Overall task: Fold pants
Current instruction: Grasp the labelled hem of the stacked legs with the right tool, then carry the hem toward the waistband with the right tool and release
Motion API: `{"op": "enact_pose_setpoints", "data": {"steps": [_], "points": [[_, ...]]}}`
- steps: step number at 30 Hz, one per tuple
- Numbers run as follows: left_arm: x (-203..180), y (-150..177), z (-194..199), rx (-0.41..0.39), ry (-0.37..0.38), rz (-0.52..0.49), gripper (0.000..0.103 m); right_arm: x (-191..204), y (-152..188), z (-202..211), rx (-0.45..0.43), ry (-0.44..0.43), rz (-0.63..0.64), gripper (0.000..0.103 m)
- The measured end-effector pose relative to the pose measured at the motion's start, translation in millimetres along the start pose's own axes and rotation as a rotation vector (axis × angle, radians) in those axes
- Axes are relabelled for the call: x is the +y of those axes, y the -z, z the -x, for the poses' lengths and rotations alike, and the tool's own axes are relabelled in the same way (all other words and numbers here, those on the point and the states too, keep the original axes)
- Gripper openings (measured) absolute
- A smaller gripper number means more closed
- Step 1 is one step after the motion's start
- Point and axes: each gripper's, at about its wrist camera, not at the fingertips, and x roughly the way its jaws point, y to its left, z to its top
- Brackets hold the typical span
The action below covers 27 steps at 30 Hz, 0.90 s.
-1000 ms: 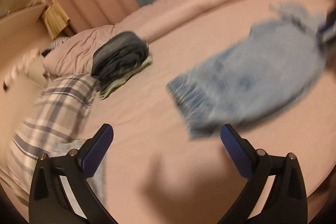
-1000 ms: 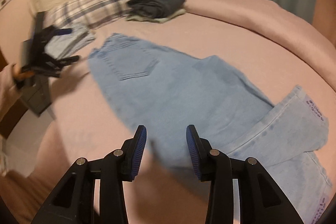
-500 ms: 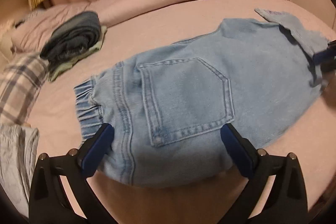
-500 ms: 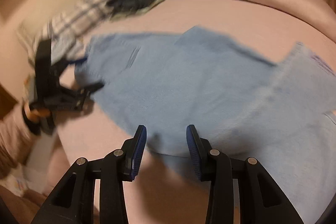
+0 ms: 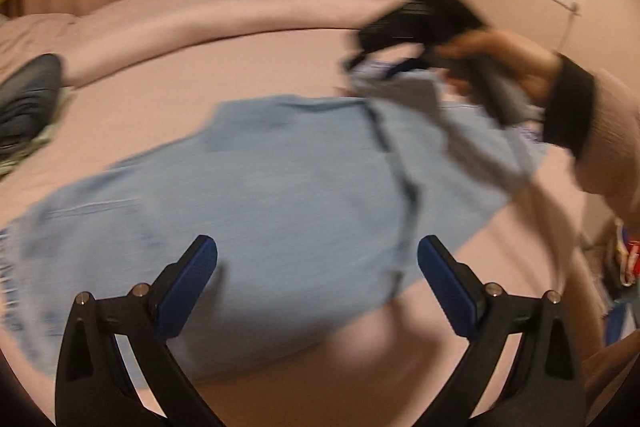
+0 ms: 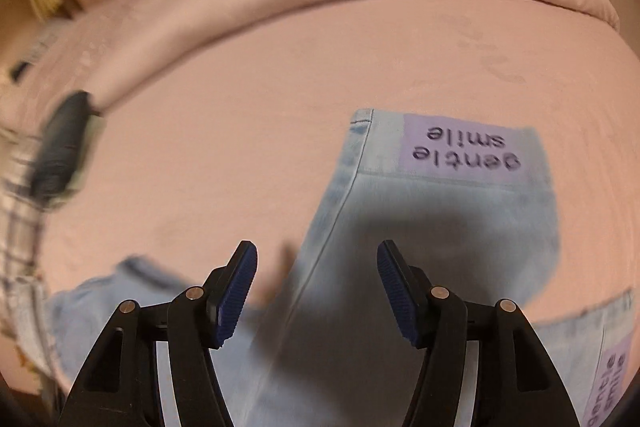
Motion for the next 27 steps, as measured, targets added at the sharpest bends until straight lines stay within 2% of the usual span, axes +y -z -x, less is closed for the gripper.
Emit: {"op": "enact_pose_setpoints", "data": {"steps": [3,5,6,7,8,9,10,12,16,18,20,23,27], "points": [[-20.9,-5.9,-17.8,0.018,0.061,-0.013,0.098,12.2,-10.1,-24.5,0.042,0.124,0.039,0.063],[-31.4,-7.4,-29.2,0.033,0.07,-0.045,0.091,19.7,-8.7,-34.9,0.034,0.195,0.096,0.056],[-35.0,-8.0,-35.2,0.044,0.051,-0.064,0.081,20.6,-7.2,-34.4,0.015,0.203,0.108,0.041],[-37.8,-8.4,-42.4,0.062,0.031,-0.085,0.073,18.8,-5.7,-31.5,-0.005,0.19,0.109,0.015],[-37.7,-9.5,-47.6,0.078,0.025,-0.091,0.053,13.5,-4.5,-27.5,-0.014,0.14,0.08,0.011],[-35.8,-9.9,-51.1,0.089,0.02,-0.09,0.046,5.9,-3.8,-22.3,-0.026,0.103,0.046,0.009],[-34.7,-10.2,-52.3,0.087,0.016,-0.088,0.045,-3.5,-1.9,-14.8,-0.047,0.056,0.006,0.008],[-33.9,-12.1,-49.5,0.074,0.024,-0.083,0.035,-23.3,9.6,11.3,-0.127,-0.021,-0.078,0.008],[-36.9,-10.9,-48.5,0.078,0.024,-0.1,0.033,-68.3,61.1,92.9,-0.325,-0.203,-0.199,0.008],[-38.2,-9.4,-47.6,0.079,0.026,-0.113,0.033,-90.3,91.1,118.6,-0.378,-0.241,-0.255,0.008],[-41.2,-8.1,-48.4,0.088,0.018,-0.129,0.033,-117.0,136.2,142.4,-0.44,-0.25,-0.328,0.008],[-39.6,-7.3,-51.0,0.096,0.01,-0.136,0.035,-147.8,182.5,142.0,-0.422,-0.225,-0.424,0.008],[-44.8,-4.1,-49.9,0.108,-0.016,-0.142,0.036,-191.3,219.2,108.2,-0.322,-0.277,-0.602,0.008]]}}
